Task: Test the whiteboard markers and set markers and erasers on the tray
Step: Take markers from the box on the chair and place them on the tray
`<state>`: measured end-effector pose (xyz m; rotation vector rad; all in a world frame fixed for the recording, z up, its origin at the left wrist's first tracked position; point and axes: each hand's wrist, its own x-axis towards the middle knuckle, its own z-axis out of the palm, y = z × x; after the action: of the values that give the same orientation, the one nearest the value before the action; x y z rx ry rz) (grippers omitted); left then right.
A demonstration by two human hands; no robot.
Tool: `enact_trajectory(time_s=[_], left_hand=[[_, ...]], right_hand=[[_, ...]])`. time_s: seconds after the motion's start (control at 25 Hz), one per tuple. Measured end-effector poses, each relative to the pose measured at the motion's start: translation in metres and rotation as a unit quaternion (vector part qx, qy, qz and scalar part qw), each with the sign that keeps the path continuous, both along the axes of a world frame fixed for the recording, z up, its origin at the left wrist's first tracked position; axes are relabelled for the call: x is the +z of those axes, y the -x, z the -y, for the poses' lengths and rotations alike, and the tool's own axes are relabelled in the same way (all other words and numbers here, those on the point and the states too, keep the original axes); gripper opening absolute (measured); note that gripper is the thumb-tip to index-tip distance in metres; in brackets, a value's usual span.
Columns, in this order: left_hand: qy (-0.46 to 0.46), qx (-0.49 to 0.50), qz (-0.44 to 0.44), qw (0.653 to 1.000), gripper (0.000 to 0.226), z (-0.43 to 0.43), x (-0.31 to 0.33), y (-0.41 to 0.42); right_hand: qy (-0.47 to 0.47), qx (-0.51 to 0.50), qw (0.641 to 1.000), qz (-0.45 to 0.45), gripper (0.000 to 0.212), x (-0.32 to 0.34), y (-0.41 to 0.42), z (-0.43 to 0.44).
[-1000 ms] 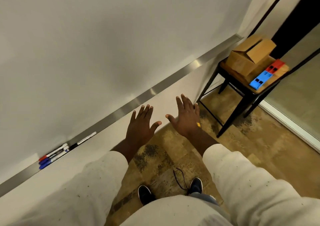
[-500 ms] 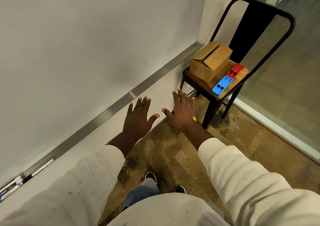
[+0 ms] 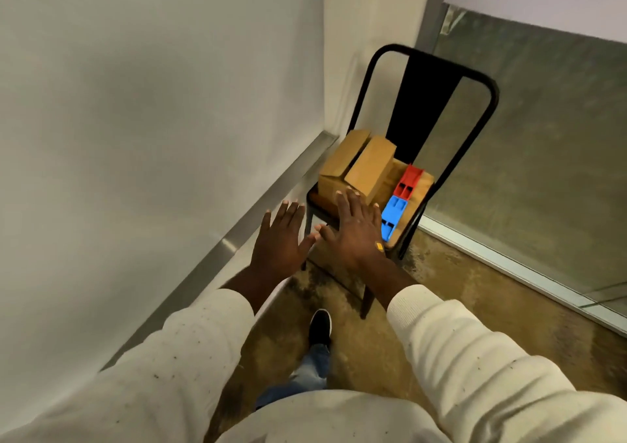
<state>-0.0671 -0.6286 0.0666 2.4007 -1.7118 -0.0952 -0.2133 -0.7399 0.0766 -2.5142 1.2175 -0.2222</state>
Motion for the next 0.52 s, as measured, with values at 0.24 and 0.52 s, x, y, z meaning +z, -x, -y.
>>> enact_trajectory(time_s=[0.24,0.52], left_hand=[[-0.029,-0.069,-0.002,0.997,0.073,0.117,0.003,-0.055],[-0.070,-0.061,-0.055,0.994,0.082,0.204,-0.009,-0.073]], right_hand=[[-0.008,-0.062,0.998,-0.016,0.077,0.003,-0.038,0.095],[-0.031,-0.122,0.992,0.005,0.073,-0.012,-0.054,0.156]])
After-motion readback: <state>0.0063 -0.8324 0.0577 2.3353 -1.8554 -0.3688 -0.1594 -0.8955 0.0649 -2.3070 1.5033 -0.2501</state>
